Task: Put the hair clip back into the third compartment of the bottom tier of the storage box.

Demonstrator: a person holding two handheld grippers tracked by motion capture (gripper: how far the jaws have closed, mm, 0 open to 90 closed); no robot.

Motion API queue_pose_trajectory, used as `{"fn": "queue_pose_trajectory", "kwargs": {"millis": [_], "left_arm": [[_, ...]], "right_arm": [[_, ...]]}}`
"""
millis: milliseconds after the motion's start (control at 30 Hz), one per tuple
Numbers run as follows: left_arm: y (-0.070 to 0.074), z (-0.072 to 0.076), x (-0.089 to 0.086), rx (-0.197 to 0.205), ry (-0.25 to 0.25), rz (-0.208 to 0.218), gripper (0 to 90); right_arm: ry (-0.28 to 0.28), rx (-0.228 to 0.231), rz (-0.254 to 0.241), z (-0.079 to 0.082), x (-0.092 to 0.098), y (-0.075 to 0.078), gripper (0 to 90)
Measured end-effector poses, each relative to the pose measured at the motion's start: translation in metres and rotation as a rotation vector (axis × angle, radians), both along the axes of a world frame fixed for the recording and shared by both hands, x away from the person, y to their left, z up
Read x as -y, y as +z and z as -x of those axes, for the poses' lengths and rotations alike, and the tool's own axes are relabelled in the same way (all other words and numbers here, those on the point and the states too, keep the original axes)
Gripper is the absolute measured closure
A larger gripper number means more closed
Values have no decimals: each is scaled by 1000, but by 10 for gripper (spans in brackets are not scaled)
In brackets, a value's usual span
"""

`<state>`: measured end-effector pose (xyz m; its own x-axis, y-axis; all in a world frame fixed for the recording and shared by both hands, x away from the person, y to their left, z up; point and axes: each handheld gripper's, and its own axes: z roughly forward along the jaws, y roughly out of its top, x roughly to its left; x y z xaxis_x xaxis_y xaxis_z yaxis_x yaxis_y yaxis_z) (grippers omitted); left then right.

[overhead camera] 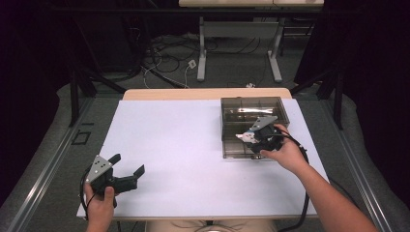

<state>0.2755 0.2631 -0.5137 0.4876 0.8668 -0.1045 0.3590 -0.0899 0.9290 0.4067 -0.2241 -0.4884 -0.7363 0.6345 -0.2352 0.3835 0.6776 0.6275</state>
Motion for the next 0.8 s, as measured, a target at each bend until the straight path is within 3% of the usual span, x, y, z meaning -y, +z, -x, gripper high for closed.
{"fn": "queue_pose_trajectory", "kwargs": {"millis": [800], "left_arm": [[-1, -1, 2, -2, 5, -4, 5]], "right_arm": [[-61, 9, 38, 1, 35, -8, 428]]}}
